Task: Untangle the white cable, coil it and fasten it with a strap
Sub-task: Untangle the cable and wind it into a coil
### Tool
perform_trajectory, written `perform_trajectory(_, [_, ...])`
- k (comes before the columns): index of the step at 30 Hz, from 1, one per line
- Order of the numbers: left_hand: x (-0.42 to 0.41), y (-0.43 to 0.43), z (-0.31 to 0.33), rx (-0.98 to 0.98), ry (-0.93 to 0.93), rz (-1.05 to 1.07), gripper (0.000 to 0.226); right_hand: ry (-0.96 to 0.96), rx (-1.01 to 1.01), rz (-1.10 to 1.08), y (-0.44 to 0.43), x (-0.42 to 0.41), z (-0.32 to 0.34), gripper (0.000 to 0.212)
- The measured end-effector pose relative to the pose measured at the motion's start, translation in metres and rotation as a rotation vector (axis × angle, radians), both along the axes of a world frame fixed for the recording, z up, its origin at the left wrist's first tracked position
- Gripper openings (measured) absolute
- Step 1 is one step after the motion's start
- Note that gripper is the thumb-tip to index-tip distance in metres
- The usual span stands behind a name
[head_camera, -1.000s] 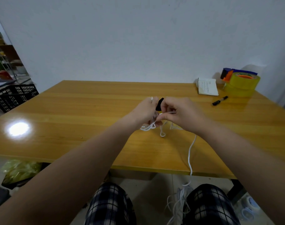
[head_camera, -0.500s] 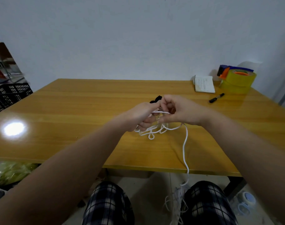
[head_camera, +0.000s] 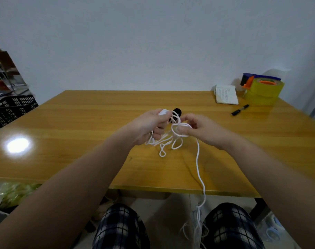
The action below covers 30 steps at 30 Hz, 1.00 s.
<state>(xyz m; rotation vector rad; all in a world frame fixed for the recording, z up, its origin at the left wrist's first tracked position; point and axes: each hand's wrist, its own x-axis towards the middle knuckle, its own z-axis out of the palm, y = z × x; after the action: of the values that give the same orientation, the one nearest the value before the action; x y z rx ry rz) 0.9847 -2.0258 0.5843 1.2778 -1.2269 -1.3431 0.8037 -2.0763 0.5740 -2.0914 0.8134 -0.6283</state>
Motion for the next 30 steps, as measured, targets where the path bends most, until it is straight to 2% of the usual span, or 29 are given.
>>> perform_trajectory(2, [0.005, -0.003, 0.000, 0.010, 0.187, 0.111, 0.029, -0.157, -0.001, -0.130, 0.001, 0.001, -0.001, 0.021])
perform_trajectory(5, [0.007, -0.005, -0.002, -0.016, 0.220, 0.206, 0.037, -0.374, 0.235, -0.171, 0.007, 0.010, 0.001, 0.032])
perform_trajectory(7, [0.003, -0.004, -0.004, -0.027, 0.178, 0.198, 0.042, -0.416, 0.312, -0.155, 0.013, 0.017, 0.001, 0.034])
perform_trajectory(11, [-0.004, -0.003, -0.005, -0.006, 0.108, 0.160, 0.050, -0.434, 0.236, -0.259, 0.015, 0.021, 0.003, 0.035])
perform_trajectory(15, [0.002, 0.001, -0.004, 0.011, 0.074, 0.176, 0.048, -0.417, 0.190, -0.567, -0.007, 0.006, 0.003, 0.036])
perform_trajectory(17, [0.006, 0.002, -0.002, -0.023, 0.220, 0.251, 0.046, -0.390, 0.229, -0.655, -0.021, -0.006, -0.003, 0.035])
perform_trajectory(20, [0.021, 0.000, 0.006, -0.126, 0.582, 0.424, 0.046, -0.319, 0.375, -0.775, -0.036, -0.030, -0.027, 0.030])
perform_trajectory(22, [0.029, -0.001, 0.009, -0.162, 0.676, 0.459, 0.050, -0.096, 0.424, -0.791, -0.038, -0.040, -0.039, 0.043])
perform_trajectory(23, [0.029, 0.000, 0.008, -0.158, 0.676, 0.436, 0.053, 0.049, 0.380, -0.771, -0.040, -0.040, -0.041, 0.051])
perform_trajectory(25, [0.022, 0.001, 0.005, -0.132, 0.633, 0.345, 0.058, 0.234, 0.158, -0.754, -0.039, -0.029, -0.033, 0.049])
perform_trajectory(26, [0.017, 0.001, 0.005, -0.119, 0.610, 0.303, 0.058, 0.209, 0.025, -0.755, -0.035, -0.021, -0.025, 0.045])
perform_trajectory(28, [0.006, 0.002, 0.008, -0.108, 0.571, 0.250, 0.053, -0.030, -0.171, -0.682, -0.020, -0.006, -0.007, 0.037])
perform_trajectory(30, [-0.001, 0.002, 0.013, -0.117, 0.537, 0.231, 0.048, -0.272, -0.130, -0.449, 0.002, 0.009, 0.009, 0.032])
